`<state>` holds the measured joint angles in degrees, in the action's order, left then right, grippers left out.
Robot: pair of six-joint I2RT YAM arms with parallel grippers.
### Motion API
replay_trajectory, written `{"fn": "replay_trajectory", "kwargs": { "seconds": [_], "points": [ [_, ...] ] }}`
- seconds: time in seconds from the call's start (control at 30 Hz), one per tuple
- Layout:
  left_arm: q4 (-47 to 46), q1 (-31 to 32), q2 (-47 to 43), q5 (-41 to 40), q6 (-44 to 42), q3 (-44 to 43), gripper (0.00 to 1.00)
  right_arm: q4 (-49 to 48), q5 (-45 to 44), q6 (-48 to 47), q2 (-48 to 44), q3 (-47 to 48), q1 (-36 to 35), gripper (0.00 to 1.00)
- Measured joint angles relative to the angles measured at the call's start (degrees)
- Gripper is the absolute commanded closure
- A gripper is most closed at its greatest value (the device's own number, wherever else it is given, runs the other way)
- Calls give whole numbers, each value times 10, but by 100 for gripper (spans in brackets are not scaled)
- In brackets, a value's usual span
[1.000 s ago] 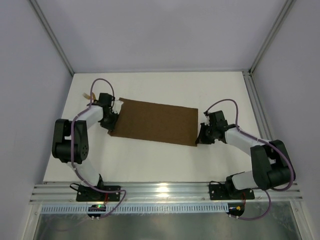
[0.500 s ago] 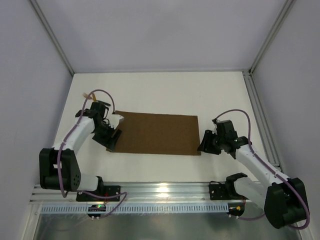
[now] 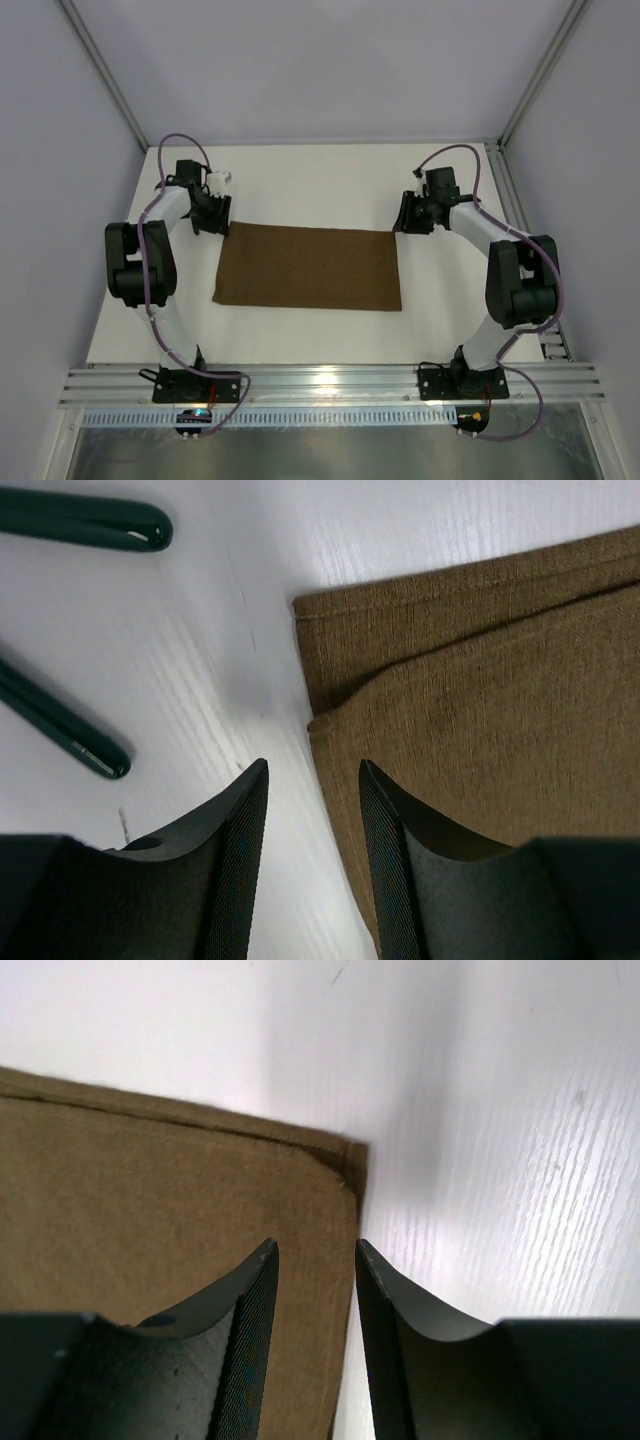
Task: Fold the napkin into a case and place the utensils inside
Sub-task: Smooth out the rectangle-folded napkin at the center of the board.
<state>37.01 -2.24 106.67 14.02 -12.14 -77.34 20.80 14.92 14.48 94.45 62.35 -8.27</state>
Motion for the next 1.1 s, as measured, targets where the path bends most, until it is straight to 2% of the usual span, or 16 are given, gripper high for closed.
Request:
{"fn": "replay_trajectory", "kwargs": {
  "seconds": [0.13, 0.4, 0.57, 0.9, 1.0, 1.03, 1.1],
  "points": [
    [-11, 1, 43, 11, -1, -13, 55, -2, 0, -23, 54, 26, 5, 60],
    [-34, 1, 70, 19, -5, -17, 57, -12, 10, -37, 80, 28, 5, 60],
    [-46, 1, 71, 28, -5, -15, 64, -19, 15, -38, 89, 28, 5, 61],
    [-70, 1, 70, 40, -10, -6, 82, -46, 43, -35, 129, 28, 5, 79],
    [-71, 1, 70, 41, -14, -5, 77, -49, 44, -34, 129, 28, 5, 81],
    [-70, 1, 70, 41, -16, -5, 70, -50, 45, -34, 129, 28, 5, 80],
    [-70, 1, 69, 45, -21, -5, 65, -50, 48, -34, 129, 28, 5, 80]
  ]
}}
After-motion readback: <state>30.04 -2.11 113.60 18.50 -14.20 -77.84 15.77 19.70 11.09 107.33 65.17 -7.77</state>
